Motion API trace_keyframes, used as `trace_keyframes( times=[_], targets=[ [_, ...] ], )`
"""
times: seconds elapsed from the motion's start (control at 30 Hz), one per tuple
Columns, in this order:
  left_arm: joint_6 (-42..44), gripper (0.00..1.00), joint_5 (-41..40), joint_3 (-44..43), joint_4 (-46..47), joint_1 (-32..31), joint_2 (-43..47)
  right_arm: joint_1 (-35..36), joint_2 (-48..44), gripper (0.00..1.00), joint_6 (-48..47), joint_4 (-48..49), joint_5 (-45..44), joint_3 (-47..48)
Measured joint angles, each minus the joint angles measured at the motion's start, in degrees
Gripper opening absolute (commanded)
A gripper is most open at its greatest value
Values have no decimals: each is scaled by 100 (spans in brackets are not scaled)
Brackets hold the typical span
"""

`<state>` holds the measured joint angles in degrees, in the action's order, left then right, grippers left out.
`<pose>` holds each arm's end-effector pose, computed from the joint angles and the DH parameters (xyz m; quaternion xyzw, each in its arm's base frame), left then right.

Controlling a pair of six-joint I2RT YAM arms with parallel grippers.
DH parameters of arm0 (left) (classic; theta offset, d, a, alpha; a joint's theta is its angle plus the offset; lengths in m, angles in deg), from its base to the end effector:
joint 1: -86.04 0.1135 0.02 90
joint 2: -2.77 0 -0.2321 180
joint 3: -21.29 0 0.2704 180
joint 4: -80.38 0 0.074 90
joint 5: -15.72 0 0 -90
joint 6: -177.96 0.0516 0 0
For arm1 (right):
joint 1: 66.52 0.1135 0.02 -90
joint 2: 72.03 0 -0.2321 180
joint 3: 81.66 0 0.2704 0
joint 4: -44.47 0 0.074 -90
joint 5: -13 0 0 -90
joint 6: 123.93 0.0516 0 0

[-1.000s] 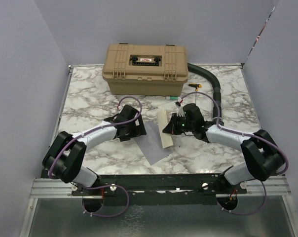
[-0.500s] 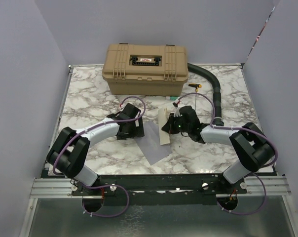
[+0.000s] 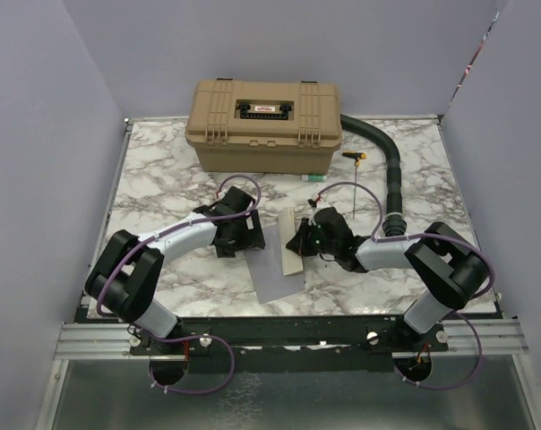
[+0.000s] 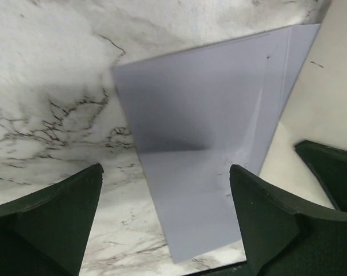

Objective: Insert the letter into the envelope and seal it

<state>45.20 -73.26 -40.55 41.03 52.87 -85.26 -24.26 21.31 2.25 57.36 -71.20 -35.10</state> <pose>0.2562 -0.1686 0.1118 -0.0798 0.9740 -0.1372 0.1617 0.2353 0.2209 0.0783 -0.0705 0.8789 0.3316 0.3357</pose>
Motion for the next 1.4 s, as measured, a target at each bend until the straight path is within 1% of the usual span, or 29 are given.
trace_keyframes(
  times=[0.17, 0.3, 0.47, 0.67, 0.8, 0.9, 1.13, 1.3, 1.4],
  targets=[
    [-586, 90, 380, 195, 98, 4, 151, 55, 11, 1, 466, -7, -164, -55],
    [-1029, 81, 516, 420, 153, 4, 319, 55, -28, 1, 789, -28, -195, -160],
    [-1593, 81, 697, 726, 337, 4, 518, 55, -94, 1, 1045, 13, -111, -297],
    [-2164, 84, 1447, 1257, 625, 4, 789, 66, -76, 1, 1231, 55, 114, -304],
    [-2549, 84, 1838, 1600, 691, -24, 1029, 83, 52, 1, 1270, 210, 203, -302],
    [-2780, 84, 2004, 1679, 673, -50, 1064, 138, 166, 1, 1220, 286, 295, -256],
    [-3259, 81, 2487, 1672, 990, -72, 765, 315, 208, 1, 935, 317, 529, -96],
    [-3407, 80, 2651, 1628, 1051, -74, 584, 315, 201, 1, 922, -63, 553, 70],
    [-3473, 80, 2649, 1674, 1093, -72, 601, 313, 186, 1, 922, -595, 483, 273]
  ],
)
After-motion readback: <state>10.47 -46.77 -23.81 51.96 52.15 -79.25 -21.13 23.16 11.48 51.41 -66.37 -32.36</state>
